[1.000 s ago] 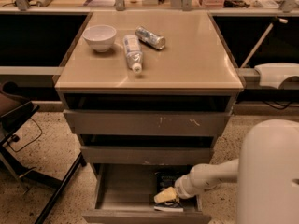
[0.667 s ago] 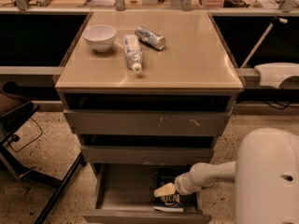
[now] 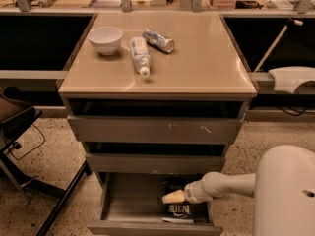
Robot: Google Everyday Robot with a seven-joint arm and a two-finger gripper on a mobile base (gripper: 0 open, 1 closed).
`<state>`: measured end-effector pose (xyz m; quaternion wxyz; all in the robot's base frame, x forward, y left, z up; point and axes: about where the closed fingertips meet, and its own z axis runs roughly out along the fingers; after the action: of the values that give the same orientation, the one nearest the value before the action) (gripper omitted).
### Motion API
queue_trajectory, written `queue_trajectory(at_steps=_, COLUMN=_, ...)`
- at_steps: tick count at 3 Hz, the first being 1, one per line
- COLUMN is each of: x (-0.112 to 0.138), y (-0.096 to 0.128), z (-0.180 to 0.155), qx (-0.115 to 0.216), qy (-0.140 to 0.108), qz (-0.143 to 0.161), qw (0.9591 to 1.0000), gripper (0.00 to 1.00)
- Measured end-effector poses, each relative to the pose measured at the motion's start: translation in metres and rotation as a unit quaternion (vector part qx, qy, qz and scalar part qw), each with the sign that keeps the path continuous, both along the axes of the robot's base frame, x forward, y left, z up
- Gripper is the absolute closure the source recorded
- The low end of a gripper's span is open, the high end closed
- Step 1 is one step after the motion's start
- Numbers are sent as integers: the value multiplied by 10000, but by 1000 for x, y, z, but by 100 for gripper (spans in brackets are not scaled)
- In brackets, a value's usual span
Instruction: Pick blue chip bag from bottom drawer and place on counter
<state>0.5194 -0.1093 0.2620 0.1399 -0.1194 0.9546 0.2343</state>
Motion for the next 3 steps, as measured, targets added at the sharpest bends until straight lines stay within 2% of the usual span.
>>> queue_trajectory(at_steps=1, x=3, y=5, z=-26, qx=-33, qy=12, qz=-53, qw=10000, gripper=0)
queue_trajectory(at_steps=2, x=21, y=8, z=-74, qx=-194, qy=-27, qz=-407, qw=9990, gripper=0)
queue_trajectory(at_steps=3, x=47, y=-3, z=-98, qx=-272, qy=-402, qz=-1014, qw=9937, gripper=0)
